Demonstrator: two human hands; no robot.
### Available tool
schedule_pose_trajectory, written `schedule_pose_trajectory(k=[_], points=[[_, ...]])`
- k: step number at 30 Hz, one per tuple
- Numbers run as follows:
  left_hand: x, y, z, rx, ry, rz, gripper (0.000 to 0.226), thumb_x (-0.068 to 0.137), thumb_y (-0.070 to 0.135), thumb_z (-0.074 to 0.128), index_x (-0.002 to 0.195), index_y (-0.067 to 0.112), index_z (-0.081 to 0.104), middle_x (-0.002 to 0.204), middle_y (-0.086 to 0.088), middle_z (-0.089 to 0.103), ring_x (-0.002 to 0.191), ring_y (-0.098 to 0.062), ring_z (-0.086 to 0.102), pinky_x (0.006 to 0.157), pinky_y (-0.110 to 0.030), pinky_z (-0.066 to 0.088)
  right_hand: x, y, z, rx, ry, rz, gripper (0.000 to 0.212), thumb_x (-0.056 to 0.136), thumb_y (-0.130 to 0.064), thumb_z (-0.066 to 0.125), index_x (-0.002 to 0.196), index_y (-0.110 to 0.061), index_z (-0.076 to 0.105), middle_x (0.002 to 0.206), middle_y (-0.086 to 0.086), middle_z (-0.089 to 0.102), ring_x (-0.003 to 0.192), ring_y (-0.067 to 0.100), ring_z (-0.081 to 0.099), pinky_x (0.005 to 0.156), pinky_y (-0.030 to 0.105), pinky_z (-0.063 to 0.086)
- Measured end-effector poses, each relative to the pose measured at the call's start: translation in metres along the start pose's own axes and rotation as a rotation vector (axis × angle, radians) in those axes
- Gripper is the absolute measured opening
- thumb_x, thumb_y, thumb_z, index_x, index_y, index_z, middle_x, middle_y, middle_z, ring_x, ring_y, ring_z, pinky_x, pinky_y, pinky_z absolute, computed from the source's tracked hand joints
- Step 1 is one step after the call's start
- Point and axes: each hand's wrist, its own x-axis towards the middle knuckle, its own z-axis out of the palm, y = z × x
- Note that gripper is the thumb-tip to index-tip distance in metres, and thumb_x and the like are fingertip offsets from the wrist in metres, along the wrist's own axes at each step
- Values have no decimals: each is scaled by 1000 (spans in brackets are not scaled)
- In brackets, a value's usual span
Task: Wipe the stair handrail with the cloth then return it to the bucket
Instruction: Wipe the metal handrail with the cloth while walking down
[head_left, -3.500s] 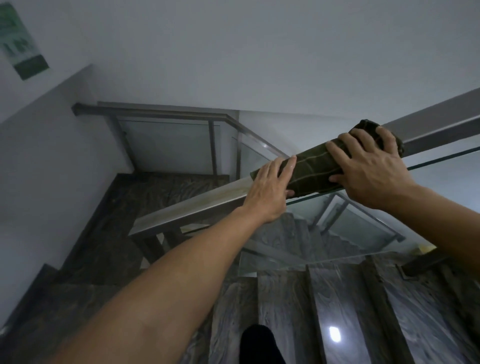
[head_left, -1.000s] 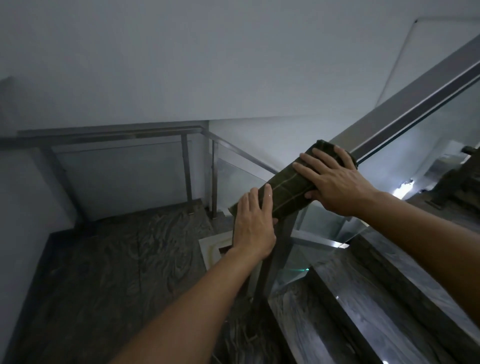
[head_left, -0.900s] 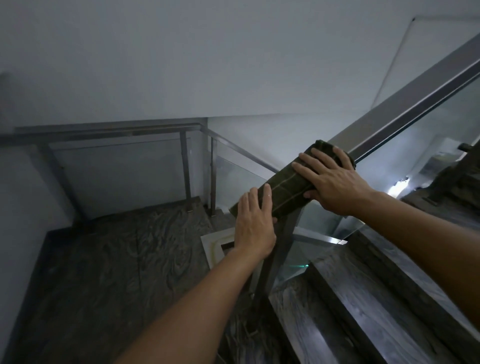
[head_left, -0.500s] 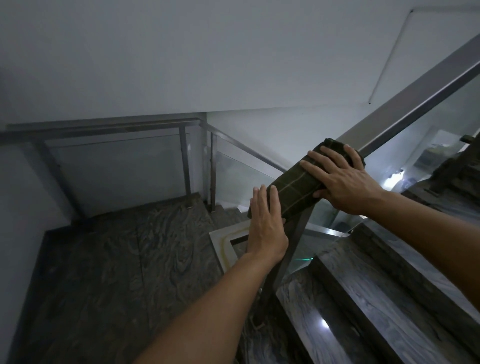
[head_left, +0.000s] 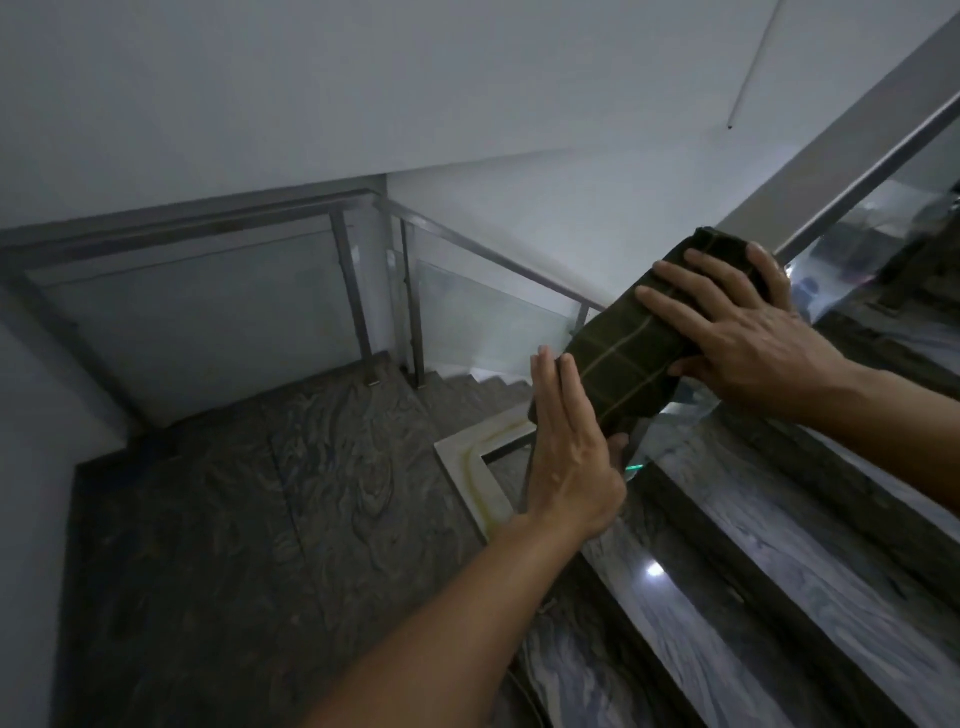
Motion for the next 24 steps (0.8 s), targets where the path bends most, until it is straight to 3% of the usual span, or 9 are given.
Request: schedule_pose_trajectory(k=[4, 7, 9, 13, 15, 19, 24], points=[[-5, -2, -15, -134, -58, -12, 87, 94, 40, 47, 150, 18, -17, 160, -4, -18, 146, -14, -13, 116, -29, 8, 0, -10, -1, 4, -7, 26, 80, 80, -47, 60, 148, -26, 24, 154, 12, 30, 144, 35, 16, 116, 54, -5], [1, -9, -31, -187, -47, -14, 76, 95, 45, 44, 152, 16, 4, 158, -8, 15, 142, -19, 22, 109, -28, 32, -2, -16, -4, -4, 3, 31, 75, 84, -43, 59, 148, -25, 25, 153, 14, 31, 143, 36, 17, 116, 50, -9], [9, -15, -38, -124, -82, 32, 74, 94, 47, 42, 152, 16, 7, 154, -10, 22, 135, -21, 32, 102, -31, 39, -1, -20, -7, 2, -19, 50, 78, 81, -44, 60, 148, -25, 25, 154, 14, 30, 144, 36, 16, 116, 50, -9], [11, -19, -41, -69, -169, 87, 81, 89, 58, 25, 151, 14, -4, 161, -11, 3, 146, -26, 14, 115, -38, 29, -2, -25, -9, -26, -86, 86, 81, 81, -48, 58, 150, -27, 21, 156, 11, 25, 145, 32, 11, 116, 51, -10], [10, -21, -40, -93, -182, 105, 83, 89, 56, 28, 150, 13, -8, 161, -9, -3, 148, -26, 6, 117, -38, 25, -4, -29, -9, -37, -96, 99, 81, 81, -47, 59, 150, -27, 20, 157, 10, 25, 145, 32, 12, 116, 51, -9], [9, -30, -42, -146, -183, 97, 79, 94, 31, 52, 151, 12, 1, 161, -12, 5, 146, -30, 18, 112, -40, 35, -4, -39, -10, -35, -120, 123, 85, 80, -46, 64, 150, -28, 19, 157, 10, 24, 145, 32, 12, 116, 53, -5], [12, -42, -49, -199, -196, 131, 80, 93, 21, 56, 147, 15, -3, 156, -16, 23, 141, -32, 32, 108, -46, 40, -8, -57, -8, -26, -127, 161, 85, 81, -46, 62, 150, -27, 17, 158, 10, 21, 145, 30, 7, 116, 53, -7]])
